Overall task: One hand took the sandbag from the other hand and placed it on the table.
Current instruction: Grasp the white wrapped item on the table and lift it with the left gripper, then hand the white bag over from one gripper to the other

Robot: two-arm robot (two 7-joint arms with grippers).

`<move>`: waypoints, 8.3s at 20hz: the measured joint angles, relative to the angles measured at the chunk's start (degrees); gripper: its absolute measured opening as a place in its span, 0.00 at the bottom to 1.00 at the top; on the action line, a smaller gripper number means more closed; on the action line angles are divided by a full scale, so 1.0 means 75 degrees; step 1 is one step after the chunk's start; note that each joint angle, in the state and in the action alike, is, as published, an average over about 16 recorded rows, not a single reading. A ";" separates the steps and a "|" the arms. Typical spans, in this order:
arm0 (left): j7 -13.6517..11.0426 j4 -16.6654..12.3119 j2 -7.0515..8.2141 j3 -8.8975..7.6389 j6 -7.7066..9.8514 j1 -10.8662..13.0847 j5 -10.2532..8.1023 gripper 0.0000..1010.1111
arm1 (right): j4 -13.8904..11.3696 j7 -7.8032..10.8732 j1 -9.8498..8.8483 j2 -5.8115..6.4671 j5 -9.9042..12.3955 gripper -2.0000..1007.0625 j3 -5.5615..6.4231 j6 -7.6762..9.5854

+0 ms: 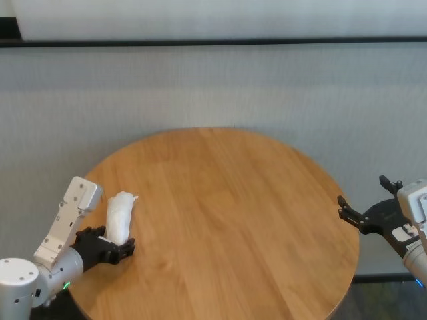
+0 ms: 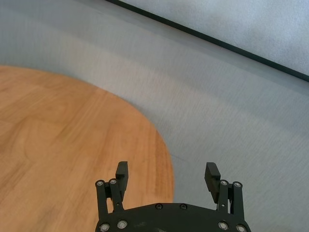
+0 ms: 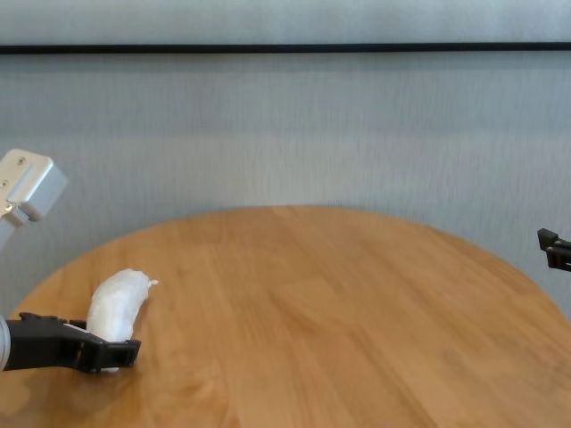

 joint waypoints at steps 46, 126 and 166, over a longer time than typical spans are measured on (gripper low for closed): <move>-0.0529 0.0075 0.0005 0.0145 -0.0238 -0.0110 0.0256 0.28 | 0.0000 0.0000 0.0000 0.0000 0.0000 0.99 0.0000 0.0000; -0.5222 -0.1912 0.2274 0.1659 -0.2607 -0.0610 -0.0772 0.28 | 0.0000 0.0000 0.0000 0.0000 0.0000 0.99 0.0000 0.0000; -0.5237 -0.1909 0.2265 0.1636 -0.2628 -0.0603 -0.0789 0.28 | -0.0417 0.1885 -0.0321 0.1113 -0.0966 0.99 0.0161 -0.2353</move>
